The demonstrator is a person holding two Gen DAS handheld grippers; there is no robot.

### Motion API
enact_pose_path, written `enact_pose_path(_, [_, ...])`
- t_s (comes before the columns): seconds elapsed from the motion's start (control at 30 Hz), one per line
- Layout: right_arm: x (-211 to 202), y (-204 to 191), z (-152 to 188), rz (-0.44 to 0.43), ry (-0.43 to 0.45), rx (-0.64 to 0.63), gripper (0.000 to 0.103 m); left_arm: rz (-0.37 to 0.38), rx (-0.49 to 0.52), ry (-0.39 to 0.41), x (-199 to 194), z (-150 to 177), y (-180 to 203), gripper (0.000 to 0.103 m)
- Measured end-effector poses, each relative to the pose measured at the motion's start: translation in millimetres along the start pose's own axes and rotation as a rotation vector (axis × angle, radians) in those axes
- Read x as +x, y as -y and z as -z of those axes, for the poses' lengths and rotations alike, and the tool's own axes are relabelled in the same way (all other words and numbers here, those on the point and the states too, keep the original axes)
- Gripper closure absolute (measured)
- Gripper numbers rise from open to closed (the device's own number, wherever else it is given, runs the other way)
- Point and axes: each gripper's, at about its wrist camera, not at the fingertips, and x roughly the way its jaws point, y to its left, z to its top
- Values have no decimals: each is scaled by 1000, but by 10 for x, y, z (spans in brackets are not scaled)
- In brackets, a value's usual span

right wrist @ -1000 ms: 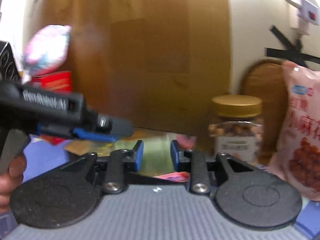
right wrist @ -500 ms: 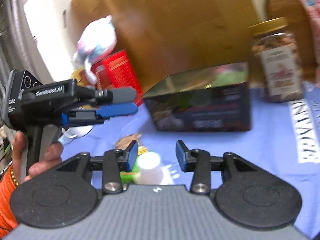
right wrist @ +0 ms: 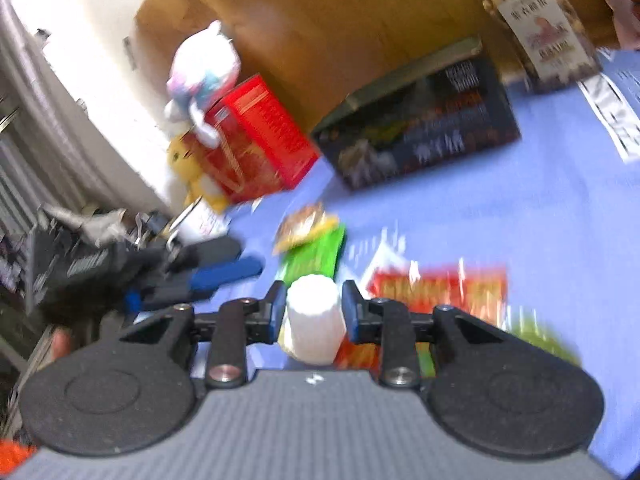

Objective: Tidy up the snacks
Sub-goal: 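Grasp the white yogurt cup with the left gripper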

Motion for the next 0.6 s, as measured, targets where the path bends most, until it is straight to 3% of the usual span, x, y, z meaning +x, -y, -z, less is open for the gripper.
enact_pose_path(0.07, [-219,-47,161,23,19,-20,72,7,7,-22,22,81,28,61])
enact_pose_path(0.1, [-300,-68,221,51,25,-34,81,11,11,-32,31,120,45,61])
enact_pose_path(0.17, [-433,-86,358,130,30,-68,83,27,18,-52,39,194,76,61])
enact_pose_path(0.37, [-592,-176,494,175,42,-143,77,45,58,-92,84,292,243,61])
enact_pose_path(0.43, [-575,-241,495,189,46,-201,70,60,74,-97,52,320,324,60])
enact_pose_path(0.47, [-555,-286,495,187,42,-234,69,59,88,-99,28,340,358,56])
enact_pose_path(0.6, [-482,-432,576,195,15,-355,66,-2,167,-113,-43,485,505,53])
